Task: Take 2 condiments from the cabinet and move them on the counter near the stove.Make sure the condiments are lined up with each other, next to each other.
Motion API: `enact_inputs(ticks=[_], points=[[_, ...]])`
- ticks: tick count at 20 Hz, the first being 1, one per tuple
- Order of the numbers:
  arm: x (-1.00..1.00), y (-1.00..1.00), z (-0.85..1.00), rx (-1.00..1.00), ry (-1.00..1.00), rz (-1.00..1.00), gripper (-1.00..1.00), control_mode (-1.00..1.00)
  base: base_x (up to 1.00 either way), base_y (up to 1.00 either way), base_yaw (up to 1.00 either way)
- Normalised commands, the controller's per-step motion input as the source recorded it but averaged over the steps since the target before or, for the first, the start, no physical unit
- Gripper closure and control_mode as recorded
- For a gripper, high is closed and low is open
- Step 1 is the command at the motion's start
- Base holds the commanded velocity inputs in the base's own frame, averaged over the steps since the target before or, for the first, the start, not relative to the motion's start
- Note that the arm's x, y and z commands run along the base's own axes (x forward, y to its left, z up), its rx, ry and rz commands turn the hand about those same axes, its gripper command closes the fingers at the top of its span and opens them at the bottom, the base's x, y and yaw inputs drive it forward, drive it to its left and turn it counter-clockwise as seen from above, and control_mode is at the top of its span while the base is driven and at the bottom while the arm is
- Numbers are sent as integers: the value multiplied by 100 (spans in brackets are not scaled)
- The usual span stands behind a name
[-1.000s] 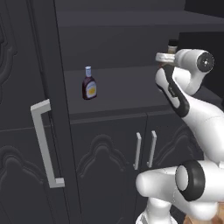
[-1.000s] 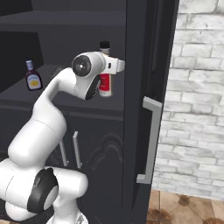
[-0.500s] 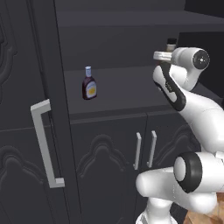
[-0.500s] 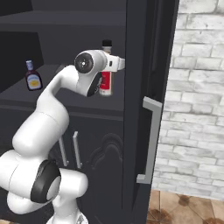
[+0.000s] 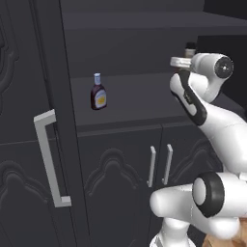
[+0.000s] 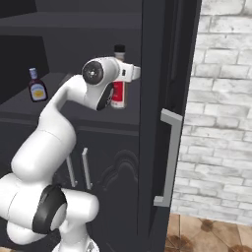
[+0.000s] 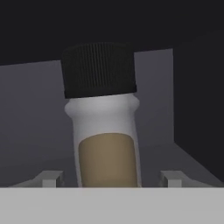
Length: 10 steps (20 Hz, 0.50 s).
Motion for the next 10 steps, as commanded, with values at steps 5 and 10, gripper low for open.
enact_inputs(ticks=[5,10], points=[[-60,0,-10,0,-8,0,100,-100,0,0,0],[-82,0,-17,0,-10,0,100,-100,0,0,0]])
